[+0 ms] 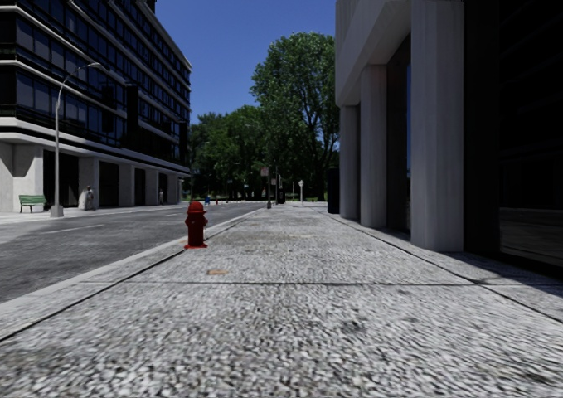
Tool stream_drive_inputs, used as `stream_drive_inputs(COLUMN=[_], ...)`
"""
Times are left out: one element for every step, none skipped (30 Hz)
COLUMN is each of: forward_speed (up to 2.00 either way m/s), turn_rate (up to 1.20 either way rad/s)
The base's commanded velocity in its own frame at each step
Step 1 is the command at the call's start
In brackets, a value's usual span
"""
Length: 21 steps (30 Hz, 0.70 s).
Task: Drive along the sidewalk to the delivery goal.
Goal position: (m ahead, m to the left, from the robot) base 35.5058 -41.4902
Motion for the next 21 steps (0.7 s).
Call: stream_drive_inputs(forward_speed=[2.0, 2.0, 2.0, 2.0, 2.0, 2.0, 2.0, 2.0, 2.0, 2.0, 2.0, 2.0, 2.0, 2.0, 2.0, 2.0, 2.0, 2.0, 2.0, 2.0, 2.0], turn_rate=[-0.23, -0.23, -0.23, -0.19, -0.19, -0.17, -0.17, -0.16, -0.16, -0.16, -0.13, 0.0, 0.0, 0.0, 0.0, 0.0, 0.0, 0.0, 0.0, 0.0, 0.0])
